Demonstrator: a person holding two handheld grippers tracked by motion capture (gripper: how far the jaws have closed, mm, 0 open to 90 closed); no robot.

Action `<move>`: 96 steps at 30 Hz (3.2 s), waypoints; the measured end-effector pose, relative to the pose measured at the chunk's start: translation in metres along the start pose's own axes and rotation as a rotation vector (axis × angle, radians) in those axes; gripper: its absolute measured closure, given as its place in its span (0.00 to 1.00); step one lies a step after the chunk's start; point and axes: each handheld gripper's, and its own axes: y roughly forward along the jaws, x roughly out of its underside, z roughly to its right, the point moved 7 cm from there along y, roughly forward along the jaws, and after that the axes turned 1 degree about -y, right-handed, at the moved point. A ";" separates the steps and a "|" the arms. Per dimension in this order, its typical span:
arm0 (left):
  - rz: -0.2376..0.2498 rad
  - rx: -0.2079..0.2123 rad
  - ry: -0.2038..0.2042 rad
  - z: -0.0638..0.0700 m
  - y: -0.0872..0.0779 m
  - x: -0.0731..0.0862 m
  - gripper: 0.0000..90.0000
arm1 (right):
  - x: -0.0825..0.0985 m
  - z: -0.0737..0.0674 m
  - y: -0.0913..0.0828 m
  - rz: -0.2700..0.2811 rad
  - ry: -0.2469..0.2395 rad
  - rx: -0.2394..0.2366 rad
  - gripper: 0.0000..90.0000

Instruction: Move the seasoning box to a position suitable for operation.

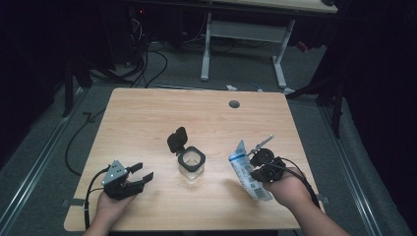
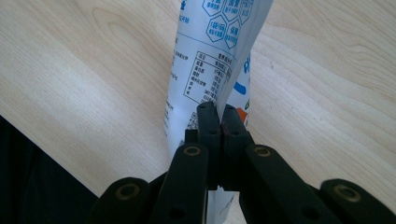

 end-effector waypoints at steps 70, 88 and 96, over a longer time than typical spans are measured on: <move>-0.020 0.303 0.194 0.159 0.071 -0.016 0.39 | -0.052 -0.045 -0.015 0.031 -0.112 -0.066 1.00; -0.018 0.341 0.213 0.179 0.083 -0.017 0.35 | -0.065 -0.051 -0.011 -0.021 -0.136 -0.075 1.00; -0.038 0.334 0.247 0.187 0.096 -0.016 0.34 | -0.071 -0.055 -0.013 -0.014 -0.145 -0.070 1.00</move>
